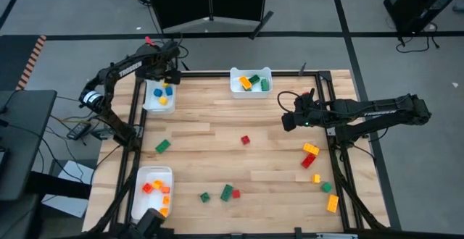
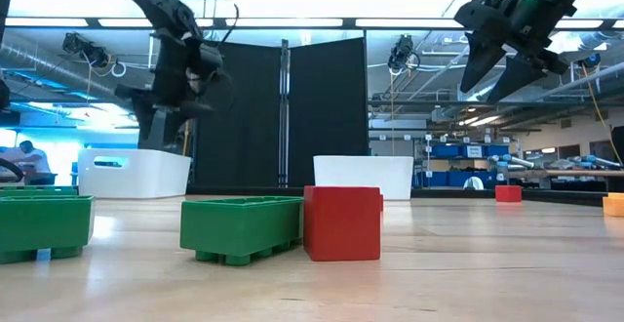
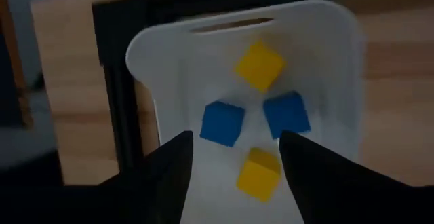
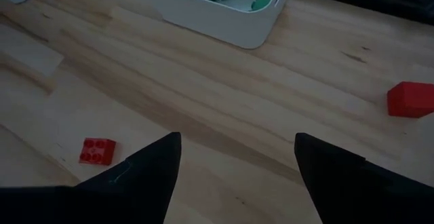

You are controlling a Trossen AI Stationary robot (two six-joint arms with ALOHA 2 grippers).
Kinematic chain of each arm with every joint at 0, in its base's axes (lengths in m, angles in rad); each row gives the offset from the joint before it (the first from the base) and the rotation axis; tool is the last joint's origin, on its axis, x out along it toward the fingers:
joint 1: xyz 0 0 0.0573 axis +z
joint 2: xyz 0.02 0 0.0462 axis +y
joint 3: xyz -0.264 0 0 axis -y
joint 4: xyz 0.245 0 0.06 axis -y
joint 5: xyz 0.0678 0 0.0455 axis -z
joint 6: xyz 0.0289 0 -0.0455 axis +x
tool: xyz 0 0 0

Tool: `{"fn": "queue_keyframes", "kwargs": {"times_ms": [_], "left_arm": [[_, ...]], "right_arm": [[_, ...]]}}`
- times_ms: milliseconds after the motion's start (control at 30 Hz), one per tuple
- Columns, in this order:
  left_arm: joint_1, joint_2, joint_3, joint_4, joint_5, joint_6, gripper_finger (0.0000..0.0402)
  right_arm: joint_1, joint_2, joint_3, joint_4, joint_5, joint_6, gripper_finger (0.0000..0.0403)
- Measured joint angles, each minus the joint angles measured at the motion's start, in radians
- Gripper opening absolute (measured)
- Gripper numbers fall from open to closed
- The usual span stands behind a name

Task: Sort blocks by size
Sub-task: Put the red 4 stud game piece into the bottom white bin

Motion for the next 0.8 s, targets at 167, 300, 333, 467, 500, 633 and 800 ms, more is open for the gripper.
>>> {"fn": "queue_keyframes", "kwargs": {"times_ms": [167, 300, 333, 467, 500, 633, 800], "left_arm": [[-0.08, -0.072, 0.012, -0.013, -0.001, 0.091, 0.023], [-0.161, -0.156, 0.013, 0.003, -0.001, 0.119, 0.023], [-0.185, -0.181, 0.013, 0.006, -0.001, 0.124, 0.023], [-0.282, -0.271, 0.013, 0.017, 0.013, 0.168, 0.023], [-0.308, -0.292, 0.013, 0.025, 0.023, 0.176, 0.023], [-0.414, -0.356, 0.013, 0.05, 0.069, 0.214, 0.023], [-0.559, -0.388, 0.0, 0.131, 0.088, 0.217, 0.0229]], "right_arm": [[0.0, 0.0, 0.0, 0.0, -0.007, 0.0, 0.0298], [0.0, 0.0, 0.0, 0.0, -0.007, 0.0, 0.0296], [0.0, 0.0, 0.0, 0.0, -0.007, 0.0, 0.0296], [0.0, 0.0, 0.0, 0.0, -0.008, -0.002, 0.0297], [0.0, 0.0, 0.0, 0.0, -0.008, -0.002, 0.0298], [0.0, 0.0, 0.0, 0.006, -0.008, -0.003, 0.0296], [0.0, 0.0, 0.0, 0.017, -0.008, -0.003, 0.0298]]}}
